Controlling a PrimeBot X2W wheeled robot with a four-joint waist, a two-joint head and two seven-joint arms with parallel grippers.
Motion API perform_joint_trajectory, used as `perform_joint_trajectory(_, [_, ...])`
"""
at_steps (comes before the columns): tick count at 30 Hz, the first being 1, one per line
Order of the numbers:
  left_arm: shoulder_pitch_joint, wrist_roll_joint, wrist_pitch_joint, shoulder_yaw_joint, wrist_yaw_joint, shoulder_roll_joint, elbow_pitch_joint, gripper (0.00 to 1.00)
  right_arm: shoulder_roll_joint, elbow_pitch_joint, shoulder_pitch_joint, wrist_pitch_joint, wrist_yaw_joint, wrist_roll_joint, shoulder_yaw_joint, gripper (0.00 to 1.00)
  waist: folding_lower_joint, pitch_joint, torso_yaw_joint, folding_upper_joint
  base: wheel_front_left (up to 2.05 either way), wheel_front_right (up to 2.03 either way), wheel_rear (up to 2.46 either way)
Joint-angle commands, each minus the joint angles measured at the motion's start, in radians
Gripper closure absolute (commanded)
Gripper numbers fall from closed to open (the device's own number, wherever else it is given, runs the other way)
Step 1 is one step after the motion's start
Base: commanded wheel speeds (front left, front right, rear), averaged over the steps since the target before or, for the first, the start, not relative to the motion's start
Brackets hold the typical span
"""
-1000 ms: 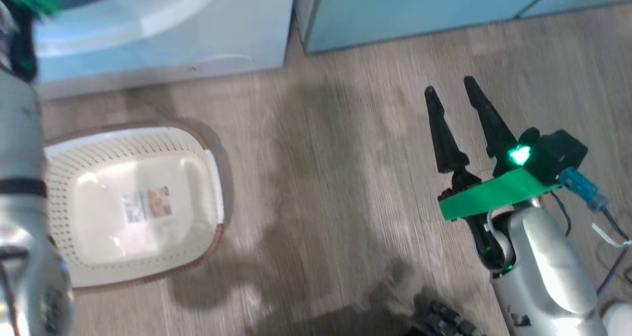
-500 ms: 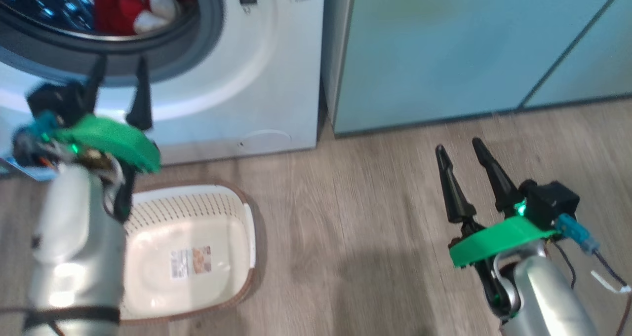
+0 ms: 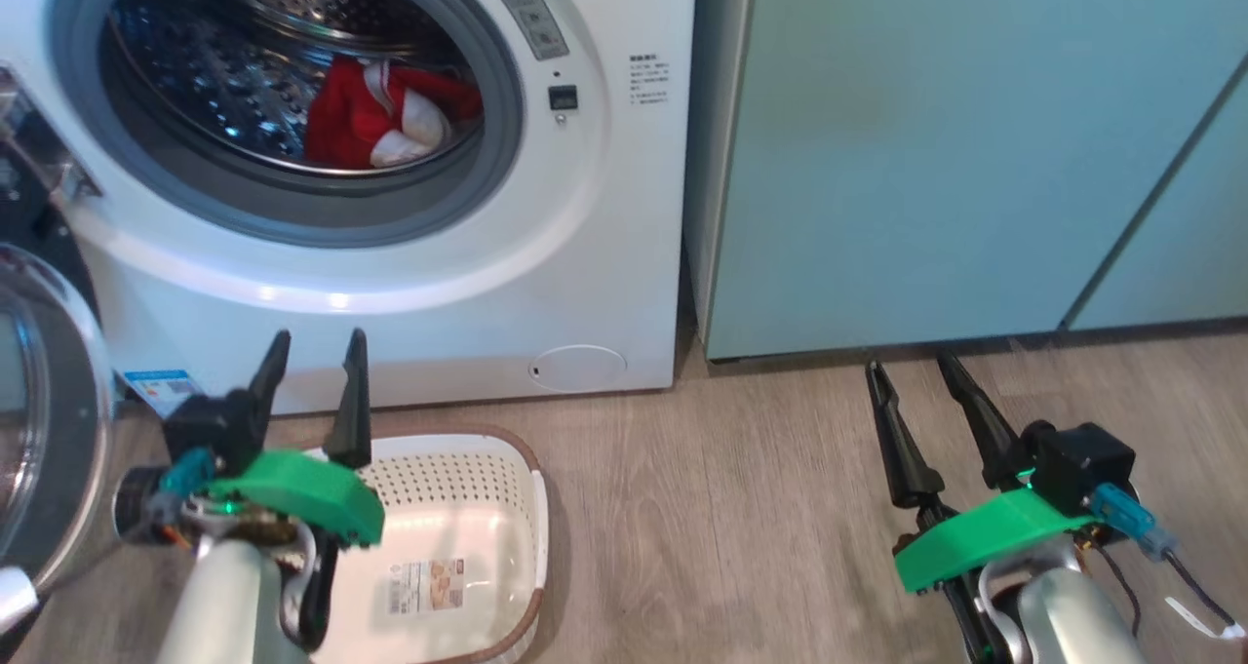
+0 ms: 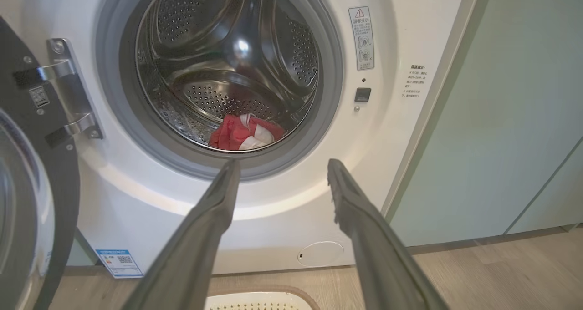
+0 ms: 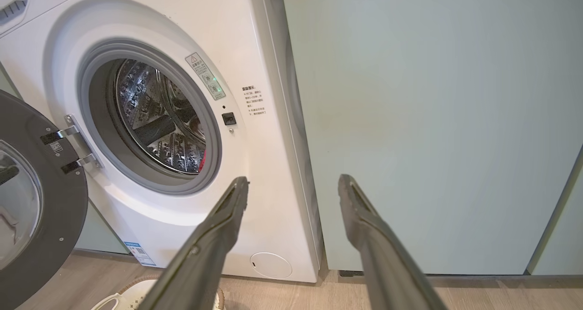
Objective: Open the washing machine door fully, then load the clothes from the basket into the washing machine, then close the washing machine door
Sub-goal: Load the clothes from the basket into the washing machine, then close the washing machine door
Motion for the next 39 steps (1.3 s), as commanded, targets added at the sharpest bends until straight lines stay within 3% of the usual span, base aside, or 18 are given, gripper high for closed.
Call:
perform_joint_trajectory(1, [-0.034,0.005,-0.01,0.032,0.006,0.009,-0.041,0.0,0.0,-0.033,-0.021,-0.006,0.0,-0.005,0.018,0.0,0.0001,-0.01,0.009,-0.0001,0.0,0.0,0.0])
perform_joint_trajectory(20, [0.167,-0.064,-0.01,-0.077,0.127,-0.012,-0.214,0.0,0.0,-0.045,0.002,-0.006,0.0,0.016,0.0,0.0,0.0001,-0.043,0.03,-0.0001,0.0,0.0,0.0])
perform_joint_trajectory(39, [0.189,-0.058,-0.01,-0.103,0.144,-0.012,-0.239,0.0,0.0,-0.048,0.007,-0.007,0.0,0.02,-0.005,0.0,0.0001,-0.049,0.033,-0.0001,0.0,0.0,0.0])
